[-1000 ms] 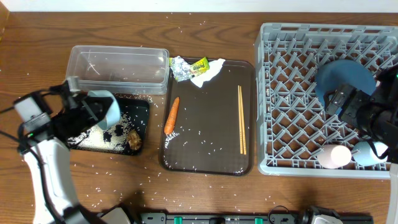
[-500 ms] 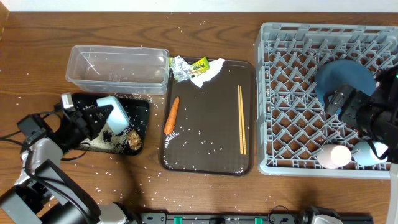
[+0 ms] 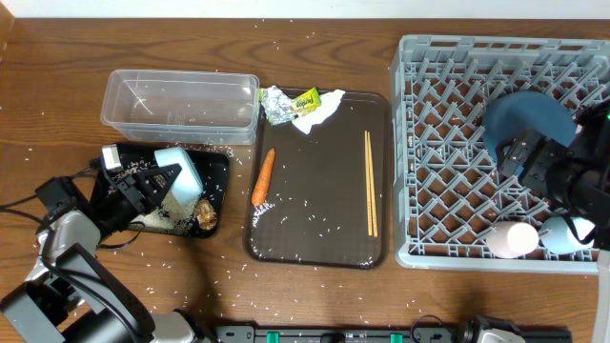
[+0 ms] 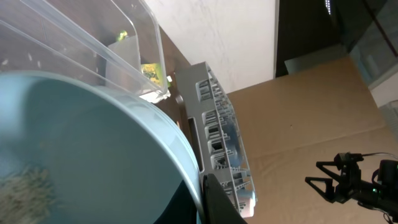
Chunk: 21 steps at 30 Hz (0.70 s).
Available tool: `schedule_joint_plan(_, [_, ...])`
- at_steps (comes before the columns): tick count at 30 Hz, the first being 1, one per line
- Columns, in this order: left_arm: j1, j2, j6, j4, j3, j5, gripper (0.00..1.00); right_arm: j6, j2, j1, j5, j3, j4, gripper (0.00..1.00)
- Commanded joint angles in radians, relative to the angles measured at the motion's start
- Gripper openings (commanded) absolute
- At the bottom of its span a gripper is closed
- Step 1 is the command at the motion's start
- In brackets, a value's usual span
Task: Sort waste into correct bins and load items into the dishwasher rack
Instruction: 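Tip the white bowl over the black tray to pour out rice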
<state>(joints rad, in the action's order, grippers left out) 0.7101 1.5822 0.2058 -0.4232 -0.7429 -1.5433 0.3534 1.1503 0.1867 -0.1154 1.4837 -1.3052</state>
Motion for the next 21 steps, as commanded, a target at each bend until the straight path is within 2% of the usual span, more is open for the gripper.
schedule_joint_plan(1, [-0.012, -0.003, 0.067, -0.009, 0.014, -0.028, 0.06, 0.008, -0.001, 0.01, 0.0, 0.005, -0.003, 0.99])
schedule_joint_plan(2, [-0.005, 0.001, 0.071, -0.007, 0.017, -0.029, 0.06, 0.009, -0.001, 0.009, 0.0, 0.005, -0.003, 0.99])
schedule_joint_plan(3, [-0.002, 0.0, 0.024, -0.005, 0.017, -0.029, 0.06, 0.009, -0.001, 0.01, 0.0, 0.005, -0.004, 0.99])
schedule_joint_plan(6, [-0.002, 0.0, 0.071, -0.003, 0.02, 0.027, 0.06, 0.008, -0.001, 0.01, 0.0, 0.005, -0.008, 0.99])
schedule_joint_plan(7, [0.001, 0.0, 0.034, 0.003, 0.02, 0.076, 0.06, 0.008, -0.001, 0.01, 0.0, 0.005, -0.008, 0.99])
schedule_joint_plan(9, [0.007, 0.0, -0.144, 0.006, 0.02, 0.224, 0.06, 0.009, -0.001, 0.01, -0.001, 0.005, -0.009, 0.99])
schedule_joint_plan(10, [0.009, 0.0, -0.189, 0.011, 0.02, 0.195, 0.06, 0.009, -0.001, 0.01, -0.001, 0.005, -0.01, 0.99])
schedule_joint_plan(12, [0.01, 0.0, -0.109, 0.048, 0.019, -0.031, 0.06, 0.008, -0.001, 0.01, -0.001, 0.005, -0.014, 0.99])
schedule_joint_plan(19, [0.004, -0.028, -0.059, 0.048, 0.012, -0.03, 0.06, 0.008, -0.001, 0.01, -0.001, 0.005, -0.023, 0.99])
schedule_joint_plan(21, [0.006, -0.028, 0.038, 0.049, 0.012, -0.014, 0.06, 0.008, -0.001, 0.009, -0.001, 0.005, -0.023, 0.99])
